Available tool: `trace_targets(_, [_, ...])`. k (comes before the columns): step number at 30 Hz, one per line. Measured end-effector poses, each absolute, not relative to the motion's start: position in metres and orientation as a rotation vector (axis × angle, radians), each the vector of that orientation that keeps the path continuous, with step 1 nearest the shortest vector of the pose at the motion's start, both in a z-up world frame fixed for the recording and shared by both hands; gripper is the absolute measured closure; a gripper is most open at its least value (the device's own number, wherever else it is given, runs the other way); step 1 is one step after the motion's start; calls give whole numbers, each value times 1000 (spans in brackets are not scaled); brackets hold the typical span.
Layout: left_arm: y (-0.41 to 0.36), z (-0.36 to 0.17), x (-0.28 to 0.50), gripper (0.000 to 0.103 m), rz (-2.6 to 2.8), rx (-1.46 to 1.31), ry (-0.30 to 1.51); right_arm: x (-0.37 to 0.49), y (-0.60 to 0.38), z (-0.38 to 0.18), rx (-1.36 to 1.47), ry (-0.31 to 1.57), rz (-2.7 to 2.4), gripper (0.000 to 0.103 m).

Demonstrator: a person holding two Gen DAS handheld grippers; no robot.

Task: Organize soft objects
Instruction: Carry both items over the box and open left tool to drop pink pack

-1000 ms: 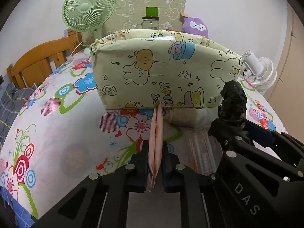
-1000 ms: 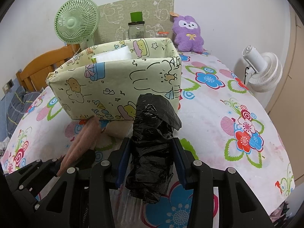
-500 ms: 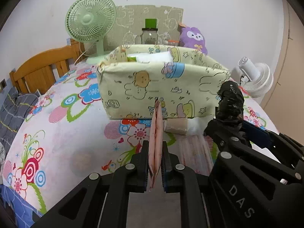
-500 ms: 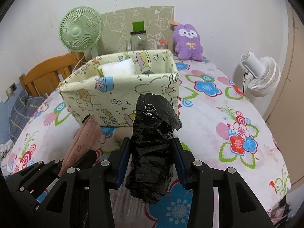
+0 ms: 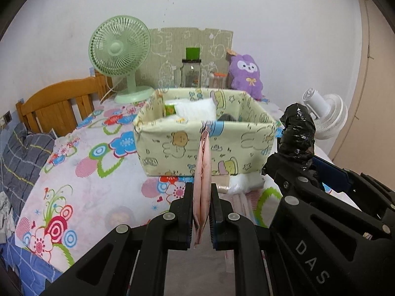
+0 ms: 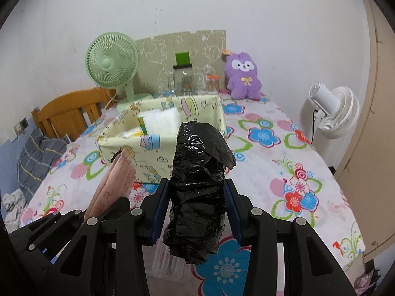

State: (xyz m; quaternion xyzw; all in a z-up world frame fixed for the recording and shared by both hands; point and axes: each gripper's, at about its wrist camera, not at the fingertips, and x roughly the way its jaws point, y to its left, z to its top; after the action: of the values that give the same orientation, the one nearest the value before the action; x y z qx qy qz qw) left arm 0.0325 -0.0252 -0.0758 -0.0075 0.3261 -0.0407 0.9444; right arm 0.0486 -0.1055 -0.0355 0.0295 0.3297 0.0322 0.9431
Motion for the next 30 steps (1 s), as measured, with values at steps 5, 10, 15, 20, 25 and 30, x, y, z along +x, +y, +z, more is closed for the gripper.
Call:
trace_targets(5, [-26, -59, 26, 95, -84, -14, 631, 43, -106, -19, 65, 640, 73, 56])
trace_targets(10, [-27, -44, 21, 95, -86, -11, 601, 38, -106, -3, 67, 609, 76, 56])
trace_targets(15, [-28, -32, 19, 95, -91, -3, 580, 35, -108, 11, 72, 589, 77, 56])
trace_targets(20, [-30, -20, 17, 95, -94, 3, 559, 34, -109, 22, 77, 570, 78, 56])
trace_targets(25, [-29, -11, 19, 95, -94, 7, 542, 36, -109, 31, 80, 557, 82, 56])
trace_targets(30, [-27, -3, 24, 95, -93, 8, 530, 41, -108, 39, 80, 546, 88, 56])
